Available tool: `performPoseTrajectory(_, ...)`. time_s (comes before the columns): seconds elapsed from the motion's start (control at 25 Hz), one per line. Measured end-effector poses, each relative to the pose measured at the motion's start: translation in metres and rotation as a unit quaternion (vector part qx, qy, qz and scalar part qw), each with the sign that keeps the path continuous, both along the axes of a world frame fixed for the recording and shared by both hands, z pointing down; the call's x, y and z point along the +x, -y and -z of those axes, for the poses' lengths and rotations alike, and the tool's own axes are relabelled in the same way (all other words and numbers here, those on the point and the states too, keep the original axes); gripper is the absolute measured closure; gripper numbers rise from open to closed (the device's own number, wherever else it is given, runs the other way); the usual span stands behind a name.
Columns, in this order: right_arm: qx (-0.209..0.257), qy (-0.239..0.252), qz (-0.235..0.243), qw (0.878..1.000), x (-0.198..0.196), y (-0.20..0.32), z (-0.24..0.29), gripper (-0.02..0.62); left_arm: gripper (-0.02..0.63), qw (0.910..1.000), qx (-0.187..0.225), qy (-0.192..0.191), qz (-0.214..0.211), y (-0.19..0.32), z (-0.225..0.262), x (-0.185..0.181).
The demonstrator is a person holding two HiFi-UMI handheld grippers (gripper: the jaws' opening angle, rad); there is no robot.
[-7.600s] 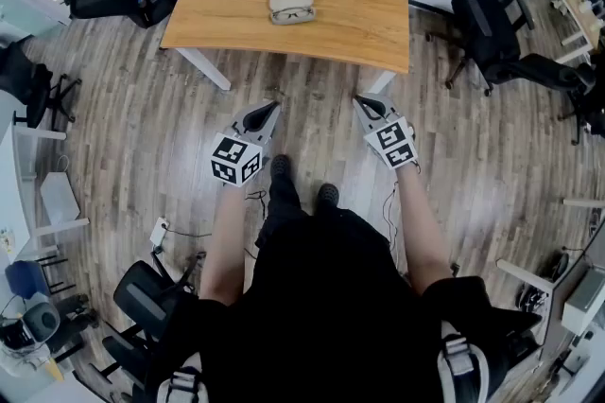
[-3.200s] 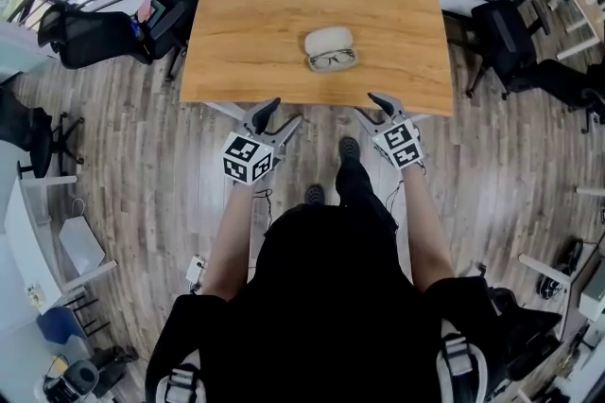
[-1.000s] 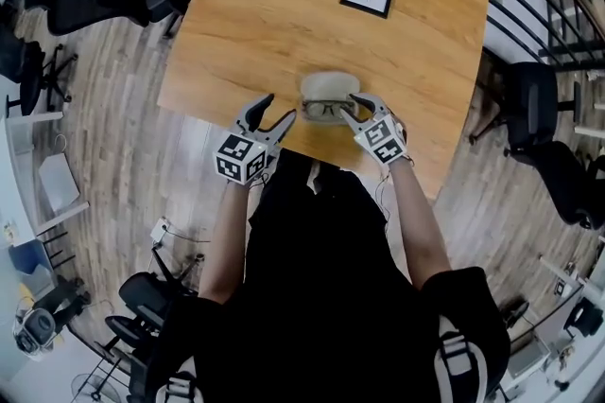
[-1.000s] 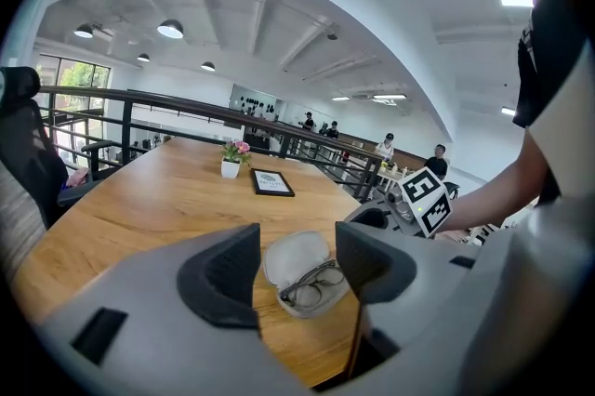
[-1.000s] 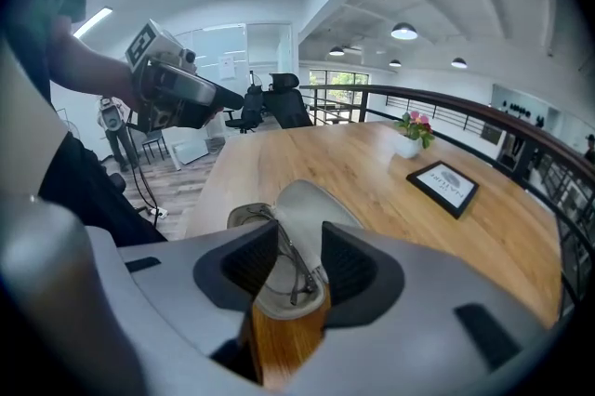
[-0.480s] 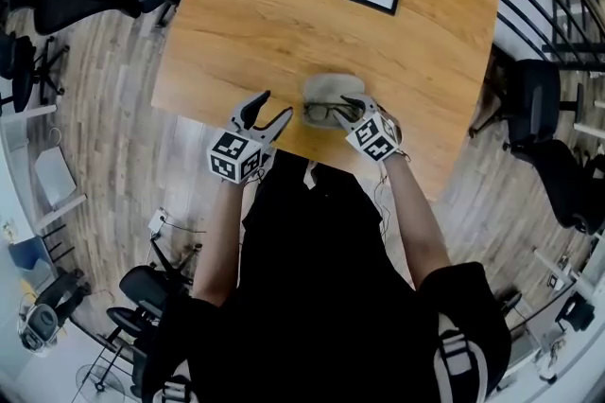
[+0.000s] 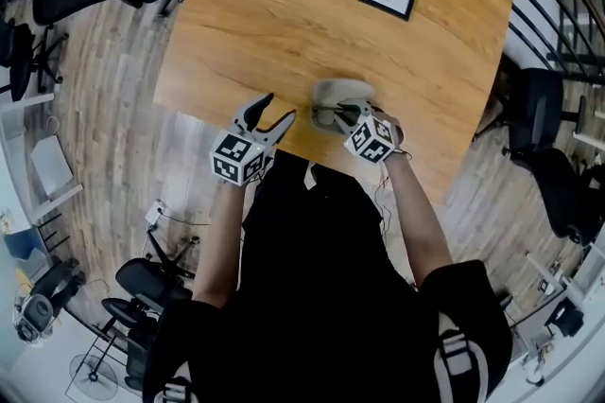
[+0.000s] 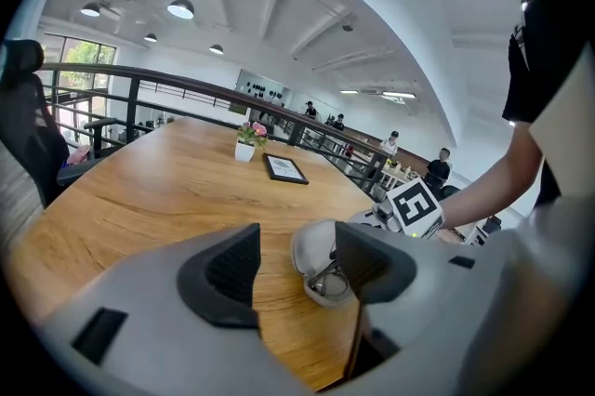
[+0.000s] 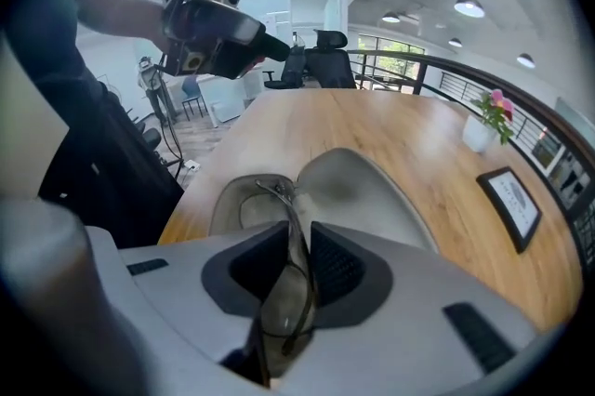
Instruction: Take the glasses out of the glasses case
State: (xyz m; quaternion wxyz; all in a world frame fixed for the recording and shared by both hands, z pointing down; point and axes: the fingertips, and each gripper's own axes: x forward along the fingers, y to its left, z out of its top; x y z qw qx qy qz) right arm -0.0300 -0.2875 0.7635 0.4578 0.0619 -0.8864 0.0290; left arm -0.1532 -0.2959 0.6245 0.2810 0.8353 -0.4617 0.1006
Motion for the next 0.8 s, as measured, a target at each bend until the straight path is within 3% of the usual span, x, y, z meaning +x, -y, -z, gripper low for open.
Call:
performPoseTrajectory(0.28,-0.022,-0.004,-0.001,1.000,-0.005,0.005,-0.005,0.526,0.350,0.9999,-0.007,-0.005,0.010,-0.002,-0.004,-0.013)
performPoseTrajectory(0.8,-0.009,-0.014,0.025,1.000,-0.007,-0.001,-0.003,0.568,0.350,0.9998,-0.004,-0.004,0.017,-0.006,0.002,-0.017)
